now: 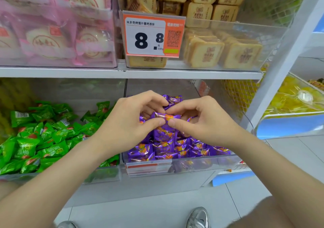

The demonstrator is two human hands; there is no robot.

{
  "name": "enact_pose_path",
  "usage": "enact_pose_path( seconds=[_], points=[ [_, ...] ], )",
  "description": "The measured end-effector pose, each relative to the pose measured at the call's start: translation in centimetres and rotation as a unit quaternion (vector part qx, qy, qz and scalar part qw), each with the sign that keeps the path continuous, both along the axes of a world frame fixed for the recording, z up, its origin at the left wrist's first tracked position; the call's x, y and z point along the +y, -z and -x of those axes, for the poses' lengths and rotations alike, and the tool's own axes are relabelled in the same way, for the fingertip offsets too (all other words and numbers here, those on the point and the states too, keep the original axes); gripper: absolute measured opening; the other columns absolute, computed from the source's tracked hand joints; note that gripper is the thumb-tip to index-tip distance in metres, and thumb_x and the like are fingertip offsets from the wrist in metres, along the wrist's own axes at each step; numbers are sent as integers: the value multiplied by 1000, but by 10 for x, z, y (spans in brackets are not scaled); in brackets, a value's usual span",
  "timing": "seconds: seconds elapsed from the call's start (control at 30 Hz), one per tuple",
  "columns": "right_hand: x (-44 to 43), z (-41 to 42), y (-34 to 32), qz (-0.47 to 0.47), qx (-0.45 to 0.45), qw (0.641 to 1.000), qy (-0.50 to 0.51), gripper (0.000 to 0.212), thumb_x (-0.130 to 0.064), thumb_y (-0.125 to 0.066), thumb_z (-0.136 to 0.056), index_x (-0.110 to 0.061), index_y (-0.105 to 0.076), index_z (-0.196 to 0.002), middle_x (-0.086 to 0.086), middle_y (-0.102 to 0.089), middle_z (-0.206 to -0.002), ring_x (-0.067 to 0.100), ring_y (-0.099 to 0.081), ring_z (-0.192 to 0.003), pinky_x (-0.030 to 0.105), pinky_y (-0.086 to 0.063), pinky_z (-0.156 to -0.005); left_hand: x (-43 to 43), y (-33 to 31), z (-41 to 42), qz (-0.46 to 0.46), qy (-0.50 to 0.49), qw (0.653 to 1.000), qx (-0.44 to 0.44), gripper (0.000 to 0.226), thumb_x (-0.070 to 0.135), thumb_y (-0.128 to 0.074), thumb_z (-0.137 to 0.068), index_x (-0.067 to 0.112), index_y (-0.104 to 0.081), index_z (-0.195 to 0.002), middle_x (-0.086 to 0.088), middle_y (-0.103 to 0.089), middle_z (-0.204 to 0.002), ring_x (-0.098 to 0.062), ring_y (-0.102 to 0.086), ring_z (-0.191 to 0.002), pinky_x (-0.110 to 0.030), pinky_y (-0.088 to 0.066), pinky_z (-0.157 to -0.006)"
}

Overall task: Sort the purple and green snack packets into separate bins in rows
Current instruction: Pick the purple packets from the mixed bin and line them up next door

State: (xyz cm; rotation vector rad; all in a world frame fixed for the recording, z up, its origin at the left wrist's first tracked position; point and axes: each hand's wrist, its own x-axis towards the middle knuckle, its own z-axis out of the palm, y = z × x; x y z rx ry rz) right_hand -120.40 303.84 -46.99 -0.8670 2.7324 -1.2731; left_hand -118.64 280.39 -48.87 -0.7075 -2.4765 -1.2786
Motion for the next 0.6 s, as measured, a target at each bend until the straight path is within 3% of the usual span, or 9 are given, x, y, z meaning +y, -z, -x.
enact_pose_path(
  seconds=[0.13,0.27,0.4,0.53,0.6],
  points=[
    [7,9,2,-43,-13,999,13,16,-23,-84,-90,-22,-80,-105,-8,-77,-72,13,-75,-65,31,-62,-69,-1,5,-1,66,-23,997,40,27,21,-84,-88,27,-71,-111,20,-71,-102,-3,-71,-92,-10,-48,-82],
    [33,16,-1,-147,-11,989,32,9,-18,-84,-82,-25,-79,-85,-15,-74,-71,7,-72,-59,13,-48,-61,-6,11,0,141,-32,987,67,17,20,-73,-94,30,-71,-106,22,-66,-97,-3,-67,-91,-21,-50,-82],
    [46,24,11,-285,-6,958,8,8,-21,-86,-75,-24,-80,-81,-14,-76,-73,-6,-69,-68,7,-47,-66,-7,16,1,164,-11,985,53,11,21,-70,-95,32,-72,-97,20,-69,-90,-1,-67,-87,-26,-54,-79],
    [50,38,25,-280,35,959,34,8,-28,-86,-81,-24,-80,-84,-20,-71,-66,-14,-65,-66,3,-39,-69,-7,18,4,169,-4,984,54,10,22,-71,-94,31,-72,-96,23,-69,-86,0,-67,-85,-24,-54,-77],
    [50,43,28,-267,55,961,52,7,-30,-86,-82,-26,-81,-84,-33,-63,-58,-14,-65,-68,10,-47,-73,-7,18,4,168,-4,984,52,10,22,-70,-95,32,-72,-96,24,-69,-85,0,-67,-84,-24,-54,-77]
  ],
)
